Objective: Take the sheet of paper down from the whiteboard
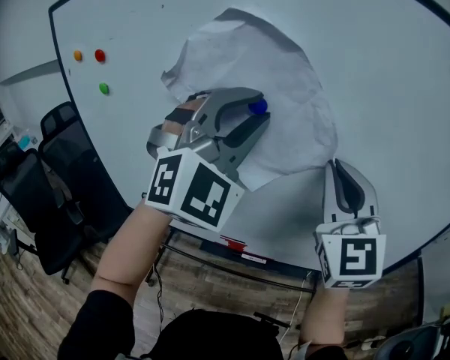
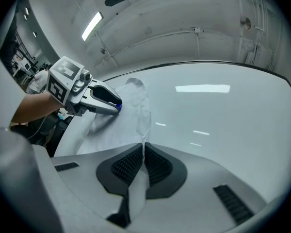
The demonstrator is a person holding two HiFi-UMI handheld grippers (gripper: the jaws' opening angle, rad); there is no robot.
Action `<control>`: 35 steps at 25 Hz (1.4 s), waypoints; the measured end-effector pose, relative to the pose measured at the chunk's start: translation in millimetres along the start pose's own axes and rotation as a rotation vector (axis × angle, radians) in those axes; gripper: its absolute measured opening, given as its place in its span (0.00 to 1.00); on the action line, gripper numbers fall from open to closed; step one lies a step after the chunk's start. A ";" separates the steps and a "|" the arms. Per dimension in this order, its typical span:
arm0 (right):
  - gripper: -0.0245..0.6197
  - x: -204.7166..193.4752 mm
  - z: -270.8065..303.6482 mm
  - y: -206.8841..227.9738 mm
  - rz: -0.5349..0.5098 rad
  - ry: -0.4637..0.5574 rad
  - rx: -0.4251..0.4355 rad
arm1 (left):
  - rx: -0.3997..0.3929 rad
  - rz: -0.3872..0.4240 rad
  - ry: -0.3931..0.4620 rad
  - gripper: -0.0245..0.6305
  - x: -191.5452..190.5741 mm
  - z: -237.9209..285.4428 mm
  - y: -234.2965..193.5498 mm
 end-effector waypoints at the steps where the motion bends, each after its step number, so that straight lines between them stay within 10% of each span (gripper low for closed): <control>1: 0.08 -0.3 1.4 -1.1 -0.002 0.001 0.003 | -0.003 -0.009 0.009 0.24 -0.5 -2.0 0.2; 23: 0.07 -44.7 -4.2 -85.7 -0.049 -0.128 0.287 | -0.064 -0.146 -0.082 0.23 -57.8 -52.4 48.6; 35: 0.07 -71.9 -34.8 -103.8 -0.024 -0.223 0.346 | -0.004 -0.080 -0.143 0.24 -77.9 -34.7 46.7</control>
Point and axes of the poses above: the fingertips, and each gripper's own axes: z forward along the fingers, y to its right, x out of its top, the point moved 10 cm from there along -z, backward along the fingers, and after that the axes turned 2 degrees about -x, right-handed, at the moved point
